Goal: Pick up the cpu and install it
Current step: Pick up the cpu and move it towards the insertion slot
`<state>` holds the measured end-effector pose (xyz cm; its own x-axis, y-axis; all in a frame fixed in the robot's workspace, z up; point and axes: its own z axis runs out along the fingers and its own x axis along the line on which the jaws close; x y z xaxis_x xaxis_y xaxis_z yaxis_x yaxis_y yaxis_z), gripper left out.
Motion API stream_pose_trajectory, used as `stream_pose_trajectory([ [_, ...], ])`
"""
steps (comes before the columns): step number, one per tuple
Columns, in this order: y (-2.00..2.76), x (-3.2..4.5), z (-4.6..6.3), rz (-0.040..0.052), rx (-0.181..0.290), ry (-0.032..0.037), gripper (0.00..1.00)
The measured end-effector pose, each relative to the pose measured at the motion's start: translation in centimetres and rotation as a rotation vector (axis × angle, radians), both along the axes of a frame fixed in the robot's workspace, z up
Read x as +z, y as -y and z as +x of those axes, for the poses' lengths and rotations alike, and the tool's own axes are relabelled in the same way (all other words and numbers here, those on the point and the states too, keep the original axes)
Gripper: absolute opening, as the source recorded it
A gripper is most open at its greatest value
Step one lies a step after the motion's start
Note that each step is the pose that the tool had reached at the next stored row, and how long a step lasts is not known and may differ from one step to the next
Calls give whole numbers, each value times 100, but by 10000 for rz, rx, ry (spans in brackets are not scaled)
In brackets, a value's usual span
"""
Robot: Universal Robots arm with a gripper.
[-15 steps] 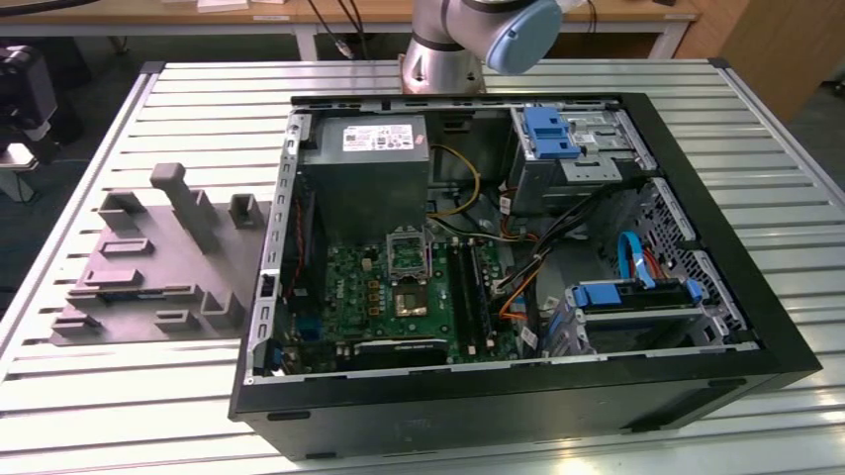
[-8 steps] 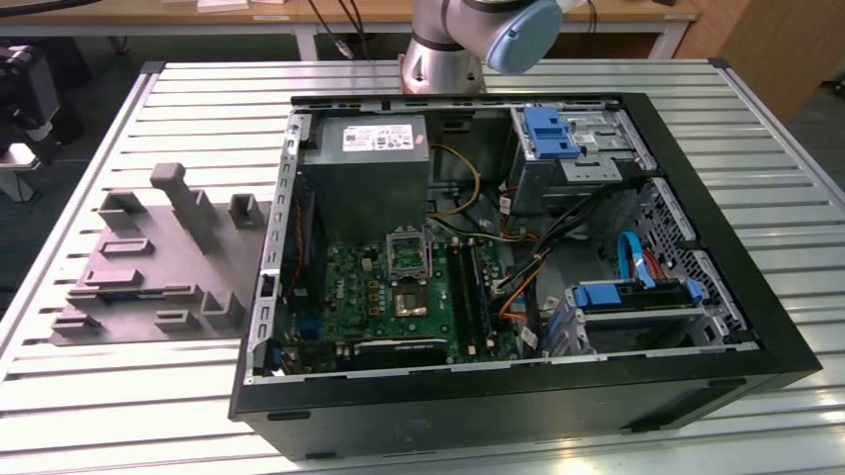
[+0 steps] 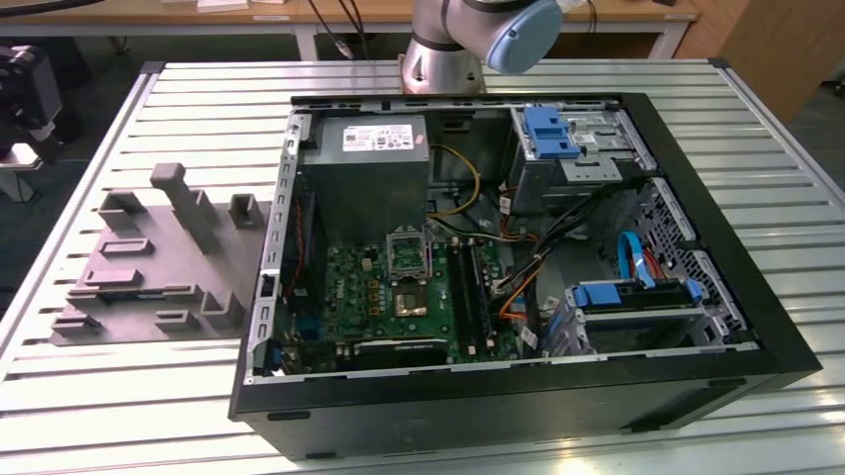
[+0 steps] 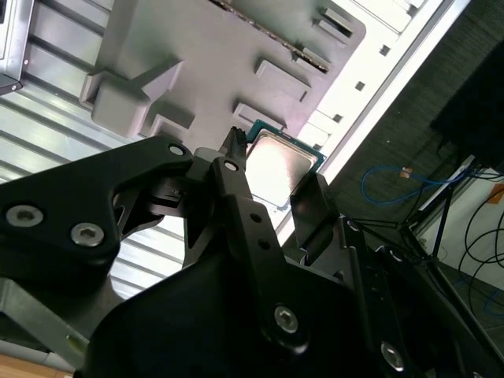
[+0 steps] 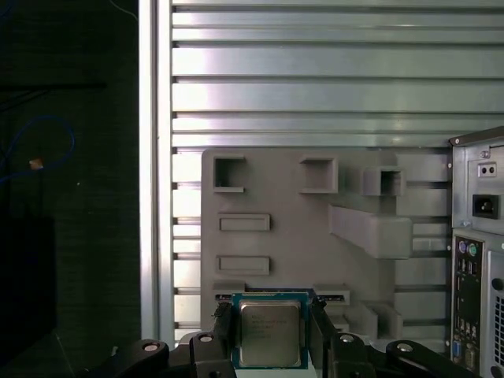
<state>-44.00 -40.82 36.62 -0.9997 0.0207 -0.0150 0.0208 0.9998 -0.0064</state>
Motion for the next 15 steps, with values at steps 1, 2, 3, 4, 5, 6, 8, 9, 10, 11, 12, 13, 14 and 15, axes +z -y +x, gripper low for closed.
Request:
stream_pose_trajectory([
  [1, 0, 0, 2, 0, 0, 0, 47],
  [2, 0, 0, 4, 0, 0, 0, 47],
  [3, 0, 0, 7, 0, 0, 0, 47],
  [4, 0, 0, 9, 0, 0, 0, 47],
  [5, 0, 0, 10, 0, 1, 0, 47],
  [6, 0, 0, 12, 0, 0, 0, 47],
  [8, 0, 0, 17, 0, 0, 0, 47],
  [9, 0, 0, 18, 0, 0, -1, 47],
  [10, 0, 0, 20, 0, 0, 0, 47],
  [11, 0, 0, 21, 0, 0, 0, 47],
  [12, 0, 0, 34, 0, 0, 0, 47],
  [13, 0, 0, 48, 0, 0, 0, 47],
  [14, 0, 0, 50, 0, 0, 0, 47],
  [15, 0, 0, 51, 0, 0, 0, 47],
])
